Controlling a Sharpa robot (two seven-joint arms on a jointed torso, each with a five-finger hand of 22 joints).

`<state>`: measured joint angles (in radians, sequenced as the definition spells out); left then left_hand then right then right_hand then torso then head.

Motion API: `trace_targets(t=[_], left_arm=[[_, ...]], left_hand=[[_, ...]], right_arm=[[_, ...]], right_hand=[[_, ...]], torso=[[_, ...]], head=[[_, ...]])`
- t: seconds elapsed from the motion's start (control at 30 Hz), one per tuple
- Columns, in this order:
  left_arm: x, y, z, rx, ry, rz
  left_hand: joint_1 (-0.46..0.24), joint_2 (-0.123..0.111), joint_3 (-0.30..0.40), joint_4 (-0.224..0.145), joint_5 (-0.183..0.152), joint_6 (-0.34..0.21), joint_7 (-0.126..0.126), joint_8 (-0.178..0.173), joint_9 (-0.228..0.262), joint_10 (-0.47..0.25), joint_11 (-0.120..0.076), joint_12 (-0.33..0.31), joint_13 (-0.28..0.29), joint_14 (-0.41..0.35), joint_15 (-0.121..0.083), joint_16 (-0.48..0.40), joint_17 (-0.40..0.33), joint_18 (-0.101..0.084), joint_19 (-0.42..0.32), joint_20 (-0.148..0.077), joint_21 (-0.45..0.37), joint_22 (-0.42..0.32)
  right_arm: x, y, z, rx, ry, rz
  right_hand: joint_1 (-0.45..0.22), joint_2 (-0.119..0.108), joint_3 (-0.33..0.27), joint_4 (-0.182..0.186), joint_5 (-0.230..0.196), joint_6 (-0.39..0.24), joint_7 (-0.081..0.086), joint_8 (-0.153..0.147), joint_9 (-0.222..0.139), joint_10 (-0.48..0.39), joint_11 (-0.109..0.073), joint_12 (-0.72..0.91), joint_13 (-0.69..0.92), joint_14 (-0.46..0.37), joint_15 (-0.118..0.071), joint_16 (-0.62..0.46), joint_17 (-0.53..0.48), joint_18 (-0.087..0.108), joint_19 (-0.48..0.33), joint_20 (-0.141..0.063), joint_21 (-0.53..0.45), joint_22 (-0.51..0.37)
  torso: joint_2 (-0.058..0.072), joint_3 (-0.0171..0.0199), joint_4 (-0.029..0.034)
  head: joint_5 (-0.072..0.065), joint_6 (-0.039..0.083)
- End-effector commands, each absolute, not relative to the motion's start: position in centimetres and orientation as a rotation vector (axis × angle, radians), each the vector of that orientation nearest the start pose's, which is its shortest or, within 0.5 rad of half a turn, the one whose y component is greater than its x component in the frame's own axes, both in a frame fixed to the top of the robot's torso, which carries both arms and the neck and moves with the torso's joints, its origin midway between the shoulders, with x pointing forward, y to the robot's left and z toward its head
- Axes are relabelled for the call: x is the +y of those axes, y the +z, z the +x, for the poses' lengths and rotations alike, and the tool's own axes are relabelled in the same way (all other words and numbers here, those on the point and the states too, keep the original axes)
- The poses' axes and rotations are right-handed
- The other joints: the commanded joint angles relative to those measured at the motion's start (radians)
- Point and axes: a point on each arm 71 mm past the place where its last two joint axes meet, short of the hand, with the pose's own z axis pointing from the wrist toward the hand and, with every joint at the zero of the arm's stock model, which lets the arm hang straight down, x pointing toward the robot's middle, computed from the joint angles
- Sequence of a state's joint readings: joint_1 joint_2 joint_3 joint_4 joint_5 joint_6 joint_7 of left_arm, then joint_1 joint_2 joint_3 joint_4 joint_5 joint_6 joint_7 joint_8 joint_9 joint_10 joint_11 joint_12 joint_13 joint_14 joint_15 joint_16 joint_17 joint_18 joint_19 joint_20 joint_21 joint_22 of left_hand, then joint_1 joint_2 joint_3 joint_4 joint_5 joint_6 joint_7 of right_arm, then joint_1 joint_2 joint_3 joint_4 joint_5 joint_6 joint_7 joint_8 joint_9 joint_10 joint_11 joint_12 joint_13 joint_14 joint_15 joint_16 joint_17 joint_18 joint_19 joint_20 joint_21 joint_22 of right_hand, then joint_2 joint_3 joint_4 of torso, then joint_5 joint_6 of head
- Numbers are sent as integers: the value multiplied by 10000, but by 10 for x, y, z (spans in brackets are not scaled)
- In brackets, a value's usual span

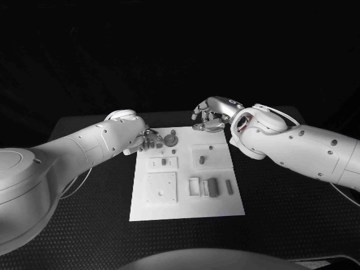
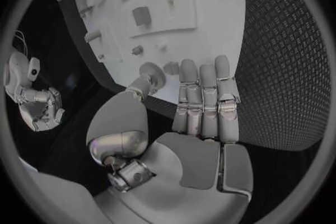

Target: Assemble the parts on the task board

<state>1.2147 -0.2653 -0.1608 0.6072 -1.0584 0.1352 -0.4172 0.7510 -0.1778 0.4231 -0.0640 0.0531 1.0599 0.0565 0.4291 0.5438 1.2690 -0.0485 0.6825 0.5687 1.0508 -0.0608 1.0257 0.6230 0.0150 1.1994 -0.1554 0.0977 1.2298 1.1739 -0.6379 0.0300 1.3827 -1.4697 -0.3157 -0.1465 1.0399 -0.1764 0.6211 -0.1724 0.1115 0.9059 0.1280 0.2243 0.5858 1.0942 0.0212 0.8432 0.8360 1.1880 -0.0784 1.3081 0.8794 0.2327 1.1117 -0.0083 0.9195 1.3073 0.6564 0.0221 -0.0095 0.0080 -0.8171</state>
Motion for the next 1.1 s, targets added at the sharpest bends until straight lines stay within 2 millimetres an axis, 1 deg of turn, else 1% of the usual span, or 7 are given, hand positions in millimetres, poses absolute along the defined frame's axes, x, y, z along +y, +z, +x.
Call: trace_targets(t=[0.03, 0.13, 0.27, 0.63, 0.9, 1.07, 1.1], left_arm=[[187, -276, 590, 22487, -906, -3050], [187, -275, 591, 22387, -759, -2983], [188, -275, 591, 22445, -636, -2953], [185, -278, 591, 22473, -595, -2929], [187, -279, 592, 22420, -496, -3047], [188, -280, 593, 22404, -453, -3090], [188, -280, 593, 22389, -447, -3103]], left_hand=[[26, -121, 2, 118, -43, 104, -22, 103, 53, 71, -36, 113, 56, 84, -29, 119, 24, 110, 110, -15, 91, 72], [61, -74, 4, 146, -43, 158, -52, 156, 92, 107, -65, 192, 96, 123, -55, 186, 40, 110, 157, -38, 122, 122], [162, 78, -28, 119, -44, 226, -100, 241, 154, 154, -114, 316, 160, 187, -99, 290, 64, 112, 233, -78, 175, 208], [318, 365, -234, -22, -44, 310, -171, 381, 258, 196, -185, 543, 271, 270, -163, 464, 76, 95, 327, -148, 245, 385], [308, 399, -288, -25, -44, 317, -181, 398, 272, 195, -195, 578, 287, 277, -171, 488, 70, 89, 335, -159, 248, 415], [292, 403, -313, -17, -44, 319, -185, 404, 276, 193, -198, 592, 292, 278, -174, 497, 67, 87, 336, -163, 247, 426], [289, 403, -317, -16, -44, 319, -185, 405, 277, 192, -199, 594, 293, 279, -175, 498, 66, 87, 336, -163, 247, 428]], right_arm=[[-136, -180, 511, 16351, 6948, -1380], [-136, -180, 511, 16355, 6948, -1382], [-136, -180, 511, 16361, 6939, -1381], [-136, -179, 511, 16354, 6943, -1387], [-135, -177, 510, 16315, 6973, -1415], [-135, -176, 510, 16299, 6993, -1431], [-135, -176, 510, 16297, 6992, -1431]], right_hand=[[-71, 11, 9, 63, 11, 0, 89, -58, -12, -56, 23, -41, 10, -20, -68, -69, -14, 291, -1, -72, -39, 48], [-71, 11, 9, 63, 11, 0, 89, -58, -12, -56, 23, -41, 10, -20, -68, -69, -14, 291, -1, -72, -39, 48], [-74, 20, 10, 69, 11, 2, 89, -58, -11, -57, 23, -42, 10, -20, -69, -70, -14, 291, -1, -72, -39, 48], [-74, 29, 11, 73, 11, 4, 88, -57, -11, -56, 22, -41, 11, -19, -69, -70, -14, 291, 0, -72, -40, 48], [-70, 31, 11, 72, 11, 6, 87, -56, -10, -55, 21, -41, 12, -18, -70, -70, -13, 291, 1, -73, -40, 49], [-69, 31, 11, 71, 11, 6, 87, -55, -10, -54, 21, -40, 13, -17, -70, -69, -13, 291, 1, -74, -40, 50], [-69, 31, 11, 71, 11, 7, 87, -55, -10, -54, 21, -40, 13, -17, -70, -69, -13, 291, 1, -74, -40, 50]], torso=[[3, -1, 0], [2, 2, 4], [4, -6, 10], [15, -16, -7], [21, -9, -8], [23, -17, -8], [20, -9, -2]], head=[[-25, 6], [-38, 0], [-60, -2], [-87, -5], [-136, -37], [-174, -51], [-181, -59]])
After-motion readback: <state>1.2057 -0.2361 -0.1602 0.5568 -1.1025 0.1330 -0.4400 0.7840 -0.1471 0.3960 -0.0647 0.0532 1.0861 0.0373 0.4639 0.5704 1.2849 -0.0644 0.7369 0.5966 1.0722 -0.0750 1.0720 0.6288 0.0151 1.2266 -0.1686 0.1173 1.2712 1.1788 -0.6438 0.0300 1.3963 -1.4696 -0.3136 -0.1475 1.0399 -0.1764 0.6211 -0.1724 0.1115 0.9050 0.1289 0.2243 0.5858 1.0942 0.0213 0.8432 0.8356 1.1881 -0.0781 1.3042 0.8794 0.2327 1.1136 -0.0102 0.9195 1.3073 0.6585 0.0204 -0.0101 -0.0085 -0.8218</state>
